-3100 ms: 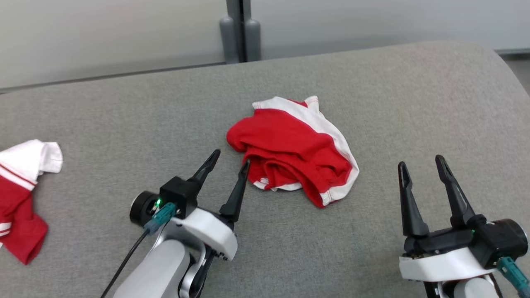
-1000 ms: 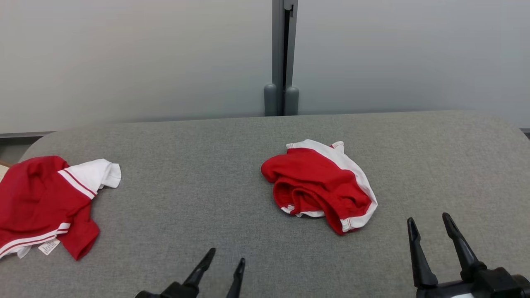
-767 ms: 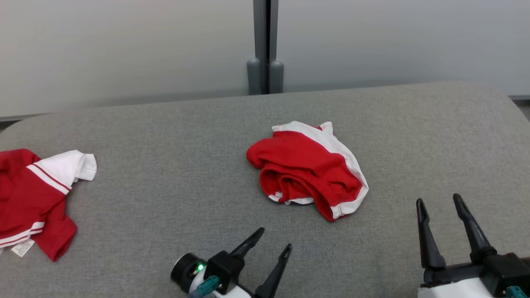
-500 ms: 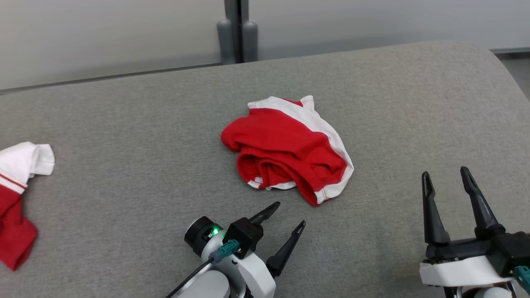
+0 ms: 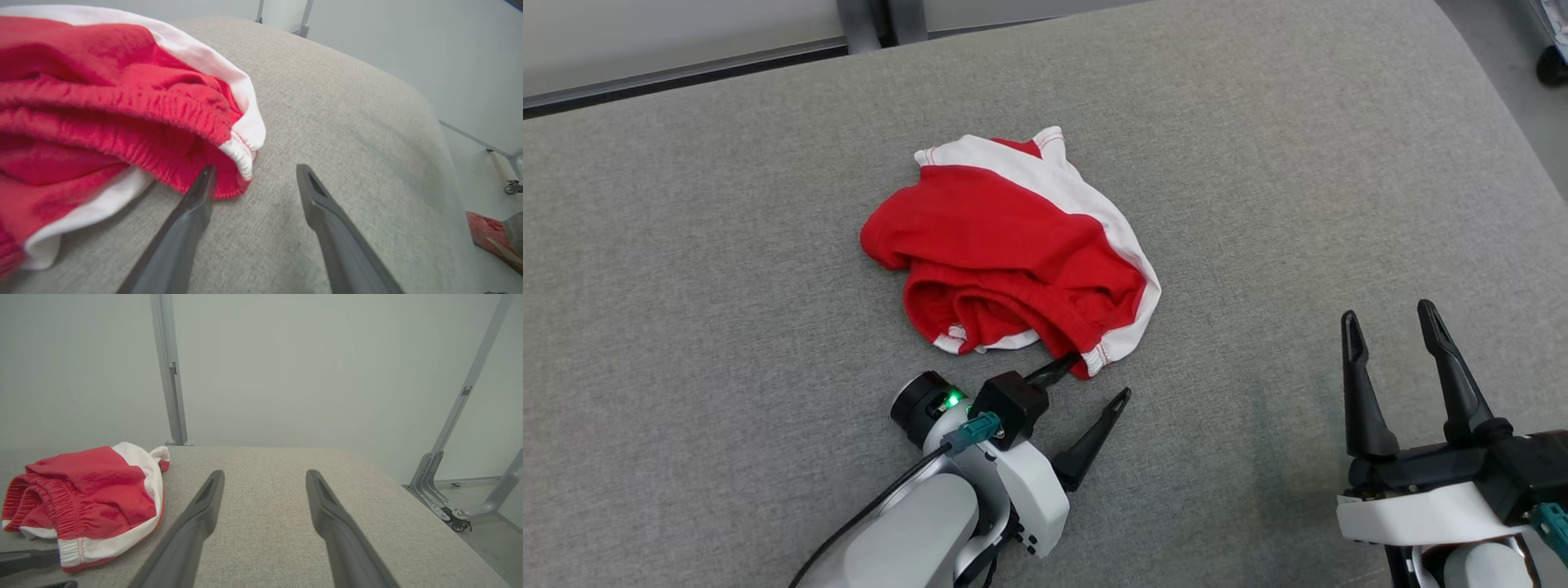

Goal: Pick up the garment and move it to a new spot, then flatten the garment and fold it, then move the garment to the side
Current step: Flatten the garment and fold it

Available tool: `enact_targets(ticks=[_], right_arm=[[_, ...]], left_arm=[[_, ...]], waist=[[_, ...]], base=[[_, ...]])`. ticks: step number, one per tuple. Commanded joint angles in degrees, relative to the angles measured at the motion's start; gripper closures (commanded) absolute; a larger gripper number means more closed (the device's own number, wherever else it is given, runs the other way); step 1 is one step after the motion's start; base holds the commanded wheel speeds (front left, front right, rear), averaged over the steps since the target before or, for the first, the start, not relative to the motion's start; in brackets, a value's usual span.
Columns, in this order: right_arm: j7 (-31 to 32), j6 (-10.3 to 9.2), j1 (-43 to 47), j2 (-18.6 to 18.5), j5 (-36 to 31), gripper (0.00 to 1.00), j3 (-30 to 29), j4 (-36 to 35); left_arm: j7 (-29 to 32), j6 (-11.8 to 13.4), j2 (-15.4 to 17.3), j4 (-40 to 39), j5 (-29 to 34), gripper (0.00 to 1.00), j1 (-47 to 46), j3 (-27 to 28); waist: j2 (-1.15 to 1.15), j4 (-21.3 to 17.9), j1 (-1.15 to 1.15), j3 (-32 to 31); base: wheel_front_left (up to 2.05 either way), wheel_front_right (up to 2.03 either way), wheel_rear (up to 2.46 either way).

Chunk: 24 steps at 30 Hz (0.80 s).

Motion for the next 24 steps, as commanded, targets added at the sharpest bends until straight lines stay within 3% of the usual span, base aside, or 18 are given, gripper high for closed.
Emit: enact_targets(ticks=[1, 3, 4, 5, 16, 24], right_arm=[[-0.06, -0.03, -0.48, -0.12, -0.03, 0.00, -0.05, -0.21], [-0.06, -0.02, -0.79, -0.12, -0.06, 0.00, -0.25, -0.22], [-0.06, -0.02, -0.88, -0.11, -0.10, 0.00, -0.34, -0.21], [-0.06, -0.02, -0.88, -0.11, -0.17, 0.00, -0.57, -0.22], [-0.06, -0.02, 0.97, -0.11, -0.38, 0.00, -2.93, -0.22], [-0.06, -0.02, 2.69, -0.14, -1.47, 0.00, -3.80, 0.31]], left_arm=[[0.00, -0.03, 0.56, 0.26, -0.53, 0.00, -1.07, 0.25], [0.00, -0.03, 0.87, -0.24, -0.14, 0.00, -1.29, 0.78], [0.00, -0.03, 0.94, -0.99, 0.09, 0.54, -1.31, 0.83], [0.00, -0.03, 1.14, -1.53, 0.19, 1.00, -1.06, 0.98], [-0.01, -0.03, 5.04, -13.07, 1.24, 1.00, 5.25, 3.41], [0.00, -0.03, 10.80, -21.66, -0.32, 1.00, 12.24, 8.57]], waist=[[0.00, -0.63, 0.00, 0.47], [0.00, -1.04, 0.00, 0.56], [0.00, -1.19, 0.00, 0.56], [0.00, -1.31, 0.00, 0.50], [0.00, 1.56, 0.00, -1.52], [0.00, 10.23, 0.00, -3.79]], base=[[0.00, 0.00, 0.00], [0.00, 0.00, 0.00], [0.00, 0.00, 0.00], [0.00, 0.00, 0.00], [0.00, 0.00, 0.00], [0.00, 0.00, 0.00]])
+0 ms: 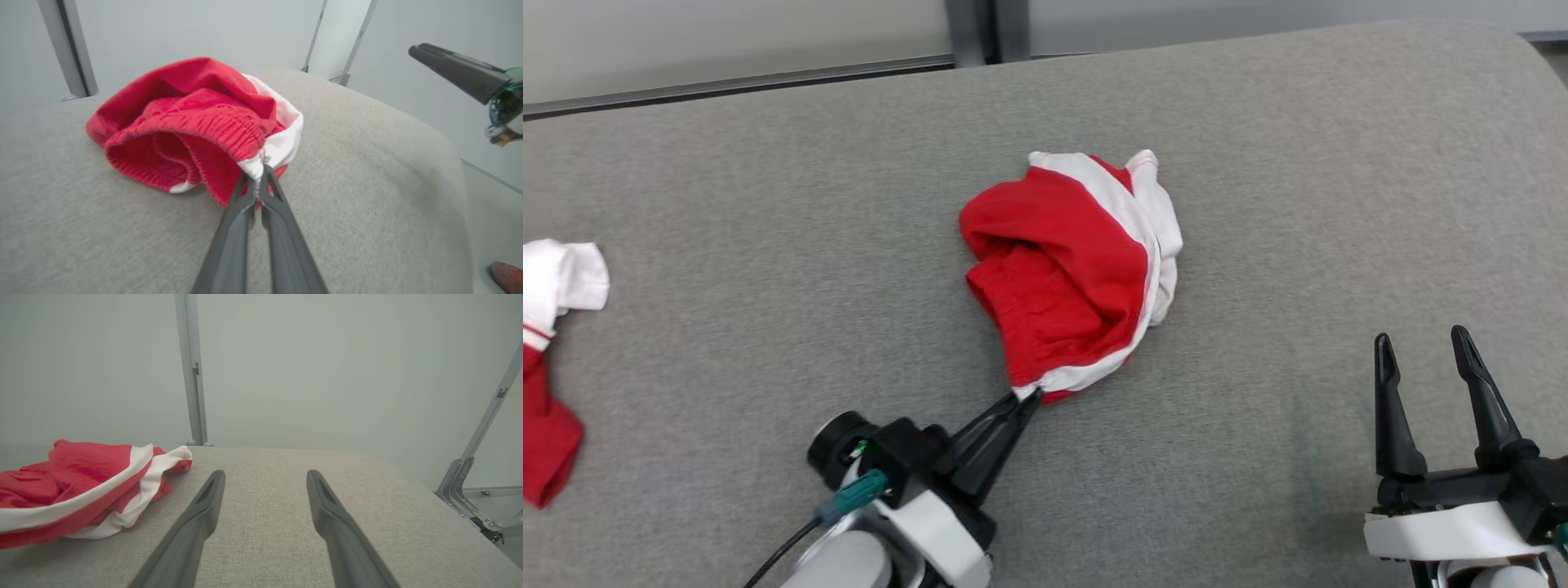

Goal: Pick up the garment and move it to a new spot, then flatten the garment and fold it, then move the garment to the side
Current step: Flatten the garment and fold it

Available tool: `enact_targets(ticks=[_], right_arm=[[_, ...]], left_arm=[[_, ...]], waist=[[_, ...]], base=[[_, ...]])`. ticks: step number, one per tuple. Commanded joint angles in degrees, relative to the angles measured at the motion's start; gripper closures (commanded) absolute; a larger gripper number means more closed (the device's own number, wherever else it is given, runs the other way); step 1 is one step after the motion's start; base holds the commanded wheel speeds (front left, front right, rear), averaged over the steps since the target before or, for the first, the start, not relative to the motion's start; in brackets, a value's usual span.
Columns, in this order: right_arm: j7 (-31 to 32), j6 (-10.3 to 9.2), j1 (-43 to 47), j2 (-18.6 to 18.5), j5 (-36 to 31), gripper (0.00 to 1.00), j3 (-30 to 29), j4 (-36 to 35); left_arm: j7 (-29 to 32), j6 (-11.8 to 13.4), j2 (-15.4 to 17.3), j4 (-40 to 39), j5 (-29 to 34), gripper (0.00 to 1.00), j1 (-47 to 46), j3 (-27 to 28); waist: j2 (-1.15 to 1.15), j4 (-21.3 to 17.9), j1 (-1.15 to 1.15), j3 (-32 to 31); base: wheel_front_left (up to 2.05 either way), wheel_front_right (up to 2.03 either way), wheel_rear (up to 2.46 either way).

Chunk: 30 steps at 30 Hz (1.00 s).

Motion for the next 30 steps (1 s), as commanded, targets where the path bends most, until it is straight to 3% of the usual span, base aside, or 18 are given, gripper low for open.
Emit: enact_targets(ticks=[1, 7, 13, 22, 25, 26, 30], right_arm=[[-0.06, -0.03, 0.39, -0.15, -0.55, 0.00, -0.17, 0.09], [-0.06, -0.03, 1.74, -0.15, -1.60, 0.00, 0.54, 1.38], [-0.06, -0.03, 1.15, -0.26, -2.91, 0.00, 2.81, 3.07], [-0.05, -0.03, -4.26, -5.77, 5.63, 0.00, 14.22, 8.19], [-0.06, -0.03, -11.12, -9.61, 16.24, 0.00, 23.95, 13.58], [-0.06, -0.06, -16.83, -11.41, 25.18, 0.00, 28.41, 16.13], [3.75, -0.02, -26.48, -14.19, 44.61, 0.00, 37.34, 19.90]], left_arm=[[-0.01, -0.02, 1.09, -0.62, -0.17, 1.00, 1.08, 1.13], [-0.01, 0.48, 5.38, -2.75, -1.32, 1.00, 8.07, 7.17], [-0.01, 0.71, 8.44, -0.96, -1.32, 1.00, 12.92, 13.02], [-0.01, 1.22, 8.45, 3.02, 0.68, 1.00, 13.61, 19.33], [-0.02, 0.94, 7.74, 4.44, 1.77, 1.00, 12.18, 20.55], [-0.01, 0.63, 7.38, 5.38, 2.48, 1.00, 10.99, 20.73], [-0.01, 0.22, 6.28, 6.78, 3.06, 1.00, 8.32, 20.93]], waist=[[0.00, 3.80, 0.00, -1.41], [0.00, 10.19, 0.00, -2.81], [0.00, 13.86, 0.00, -3.48], [0.00, 16.47, 0.00, -2.70], [0.00, 17.43, 0.00, -1.23], [0.00, 18.17, 0.00, -0.28], [0.00, 19.53, 0.00, 1.47]], base=[[0.00, 0.00, 0.00], [0.00, 0.00, 0.00], [0.00, 0.00, 0.00], [0.00, 0.00, 0.00], [0.00, 0.00, 0.00], [0.00, 0.00, 0.00], [0.00, 0.00, 0.00]])
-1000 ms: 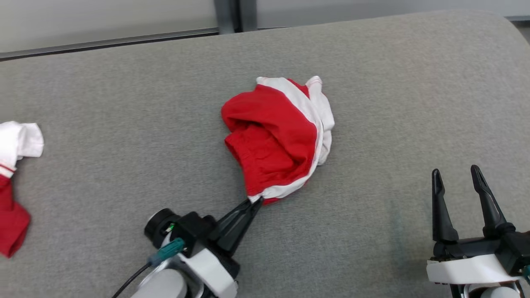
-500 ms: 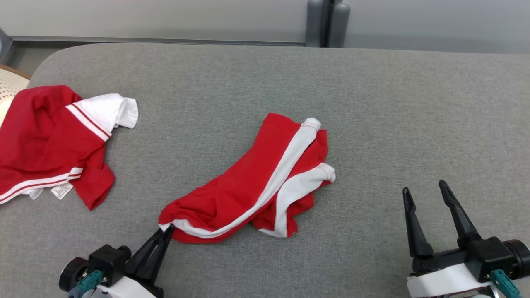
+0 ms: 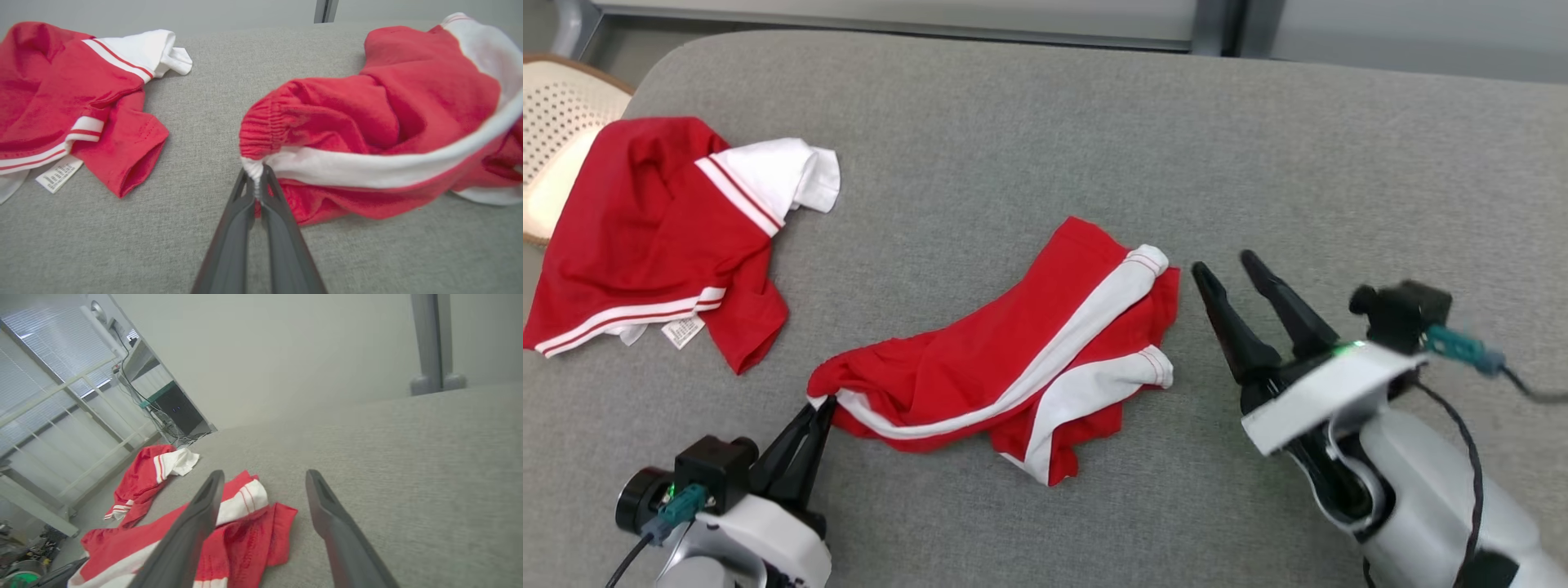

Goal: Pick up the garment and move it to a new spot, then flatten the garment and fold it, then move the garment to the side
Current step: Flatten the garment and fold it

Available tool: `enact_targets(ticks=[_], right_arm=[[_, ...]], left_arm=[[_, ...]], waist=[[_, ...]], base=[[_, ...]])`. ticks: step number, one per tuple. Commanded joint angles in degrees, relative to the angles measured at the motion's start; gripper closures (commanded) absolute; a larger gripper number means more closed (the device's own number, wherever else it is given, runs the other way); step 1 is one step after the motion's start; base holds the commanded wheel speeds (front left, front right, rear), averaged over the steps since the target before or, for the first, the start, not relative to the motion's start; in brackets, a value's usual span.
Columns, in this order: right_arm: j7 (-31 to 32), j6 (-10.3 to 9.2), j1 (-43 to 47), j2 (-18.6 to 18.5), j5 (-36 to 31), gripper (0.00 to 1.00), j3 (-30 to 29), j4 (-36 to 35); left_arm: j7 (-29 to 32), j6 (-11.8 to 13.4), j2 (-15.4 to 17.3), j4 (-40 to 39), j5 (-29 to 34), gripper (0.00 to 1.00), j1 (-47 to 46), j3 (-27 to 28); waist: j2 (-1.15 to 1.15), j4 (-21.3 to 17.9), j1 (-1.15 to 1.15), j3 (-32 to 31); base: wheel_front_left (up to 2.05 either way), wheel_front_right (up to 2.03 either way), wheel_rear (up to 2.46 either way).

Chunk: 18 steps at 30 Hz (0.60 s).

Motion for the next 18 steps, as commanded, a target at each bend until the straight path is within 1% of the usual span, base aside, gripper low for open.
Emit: enact_targets(ticks=[1, 3, 4, 9, 11, 12, 13, 15, 16, 18], right_arm=[[2.19, -0.01, -2.33, -1.11, 4.90, 0.00, 1.61, 0.44], [5.93, 0.00, -5.86, -3.05, 11.93, 0.00, 4.45, 1.07], [7.15, 0.00, -7.14, -3.82, 14.44, 0.00, 5.77, 1.22], [10.09, 0.00, -11.76, -7.50, 20.77, 0.00, 12.57, 1.75], [10.26, 0.00, -12.64, -8.38, 22.39, 0.08, 14.90, 1.82], [10.53, 0.00, -12.92, -8.70, 23.21, 0.20, 16.16, 1.88], [10.70, 0.00, -13.18, -8.98, 23.98, 0.43, 17.30, 1.88], [10.02, 0.00, -14.06, -9.58, 25.09, 0.84, 19.12, 1.85], [9.50, 0.00, -14.32, -9.78, 25.56, 1.00, 19.81, 1.80], [8.17, 0.00, -14.91, -10.11, 26.48, 1.00, 21.24, 1.72]], left_arm=[[0.00, -0.30, -0.23, 0.34, 0.44, 1.00, -1.47, 0.14], [0.00, -0.47, -0.69, 0.74, 0.70, 1.00, -2.56, -0.19], [0.00, -0.41, -0.87, 0.93, 0.91, 1.00, -3.08, -0.34], [0.00, -0.56, -1.59, 1.57, 1.69, 1.00, -4.67, -1.51], [0.00, -0.44, -1.82, 1.62, 1.64, 1.00, -5.06, -2.07], [0.00, -0.45, -1.79, 1.66, 1.55, 1.00, -5.16, -2.29], [0.00, -0.45, -1.80, 1.69, 1.44, 1.00, -5.23, -2.42], [0.00, -0.46, -1.80, 1.72, 1.22, 1.00, -5.25, -2.64], [0.00, -0.46, -1.78, 1.69, 1.16, 1.00, -5.26, -2.69], [0.00, -0.46, -1.64, 1.68, 1.11, 1.00, -5.26, -2.70]], waist=[[0.00, 1.13, 0.00, 1.19], [0.00, 1.88, 0.00, 1.84], [0.00, 2.24, 0.00, 2.10], [0.00, 3.46, 0.00, 2.59], [0.00, 3.72, 0.00, 2.51], [0.00, 3.80, 0.00, 2.44], [0.00, 3.86, 0.00, 2.37], [0.00, 3.87, 0.00, 2.25], [0.00, 3.85, 0.00, 2.18], [0.00, 3.74, 0.00, 2.09]], base=[[0.00, 0.00, 0.00], [0.00, 0.00, 0.00], [0.00, 0.00, 0.00], [0.00, 0.00, 0.00], [0.00, 0.00, 0.00], [0.00, 0.00, 0.00], [0.00, 0.00, 0.00], [0.00, 0.00, 0.00], [0.00, 0.00, 0.00], [0.00, 0.00, 0.00]])
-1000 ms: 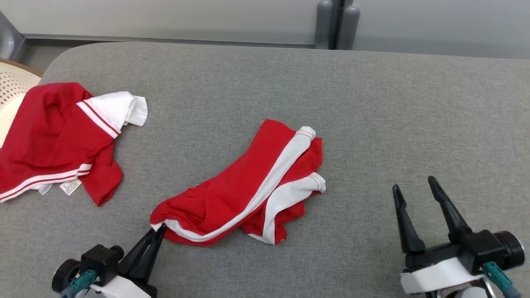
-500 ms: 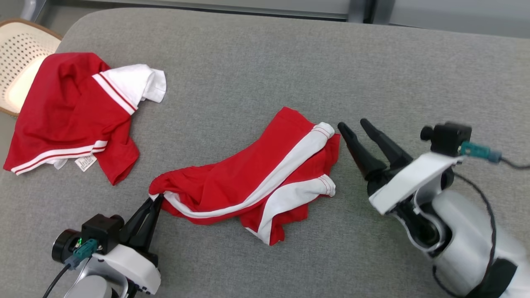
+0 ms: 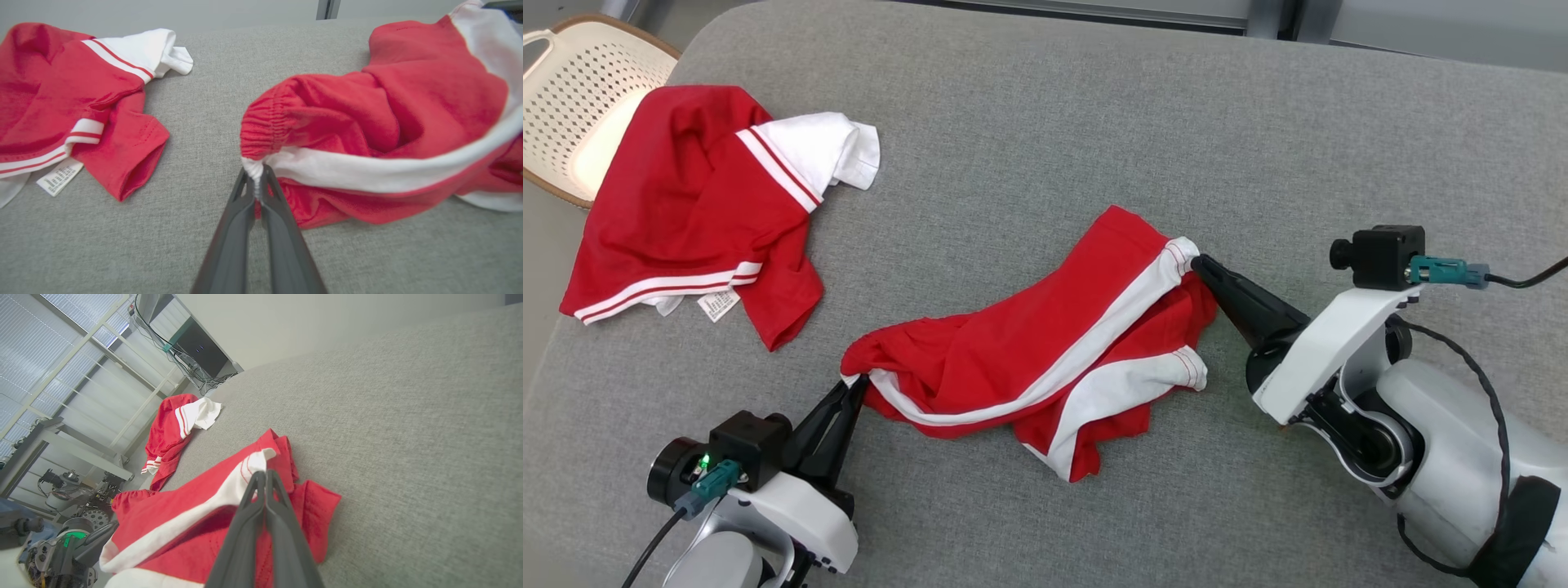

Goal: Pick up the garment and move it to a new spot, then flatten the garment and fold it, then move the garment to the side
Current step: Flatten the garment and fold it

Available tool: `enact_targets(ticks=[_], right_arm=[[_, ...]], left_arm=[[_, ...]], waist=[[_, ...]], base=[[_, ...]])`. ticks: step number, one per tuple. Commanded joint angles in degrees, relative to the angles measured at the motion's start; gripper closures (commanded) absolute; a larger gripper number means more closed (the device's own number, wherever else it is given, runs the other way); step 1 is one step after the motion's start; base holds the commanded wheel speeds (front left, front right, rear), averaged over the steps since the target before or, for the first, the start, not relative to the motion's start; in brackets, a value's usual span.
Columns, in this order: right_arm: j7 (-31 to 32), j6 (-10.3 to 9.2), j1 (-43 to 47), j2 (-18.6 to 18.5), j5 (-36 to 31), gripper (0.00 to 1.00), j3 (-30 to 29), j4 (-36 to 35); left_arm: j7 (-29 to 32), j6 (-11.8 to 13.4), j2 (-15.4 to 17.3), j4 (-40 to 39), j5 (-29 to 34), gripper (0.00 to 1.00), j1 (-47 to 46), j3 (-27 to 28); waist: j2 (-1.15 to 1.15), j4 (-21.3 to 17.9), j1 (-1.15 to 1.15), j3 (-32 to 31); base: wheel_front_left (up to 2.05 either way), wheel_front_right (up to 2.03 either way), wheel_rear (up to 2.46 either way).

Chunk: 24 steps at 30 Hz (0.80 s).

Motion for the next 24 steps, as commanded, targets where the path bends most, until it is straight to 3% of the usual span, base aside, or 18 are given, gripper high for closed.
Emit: enact_targets(ticks=[1, 7, 13, 18, 21, 24], right_arm=[[-1.02, 0.00, -0.98, -0.55, 0.88, 1.00, 0.88, -0.21], [-6.22, 0.00, -3.32, -2.22, 3.26, 1.00, 3.45, -2.21], [-10.88, 0.00, -7.00, -4.33, 4.95, 1.00, 3.01, -6.04], [-12.11, 0.00, -10.28, -6.69, 3.73, 1.00, -0.71, -8.58], [-12.24, 0.00, -13.23, -8.50, 1.94, 1.00, -6.72, -9.55], [-12.21, -0.01, -16.63, -9.90, -1.92, 1.00, -12.08, -8.62]], left_arm=[[0.00, -0.04, 0.45, 0.01, 0.08, 1.00, -1.05, 0.07], [-0.01, -0.04, 0.91, -2.45, -0.68, 1.00, -1.53, 0.96], [-0.01, -0.04, 4.76, -8.98, -1.91, 1.00, -4.60, 0.65], [0.71, -0.04, 8.72, -13.56, -5.30, 1.00, -10.63, -2.60], [3.84, -0.04, 11.25, -16.99, -8.75, 1.00, -19.14, -6.94], [6.83, -0.04, 11.64, -18.60, -13.23, 1.00, -29.89, -11.34]], waist=[[0.00, -0.14, 0.00, -0.10], [0.00, -1.58, 0.00, -1.24], [0.00, -5.31, 0.00, -3.20], [0.00, -8.29, 0.00, -4.04], [0.00, -10.95, 0.00, -3.51], [0.00, -13.88, 0.00, -1.97]], base=[[0.00, 0.00, 0.00], [0.00, 0.00, 0.00], [0.00, 0.00, 0.00], [0.00, 0.00, 0.00], [0.00, 0.00, 0.00], [0.00, 0.00, 0.00]])
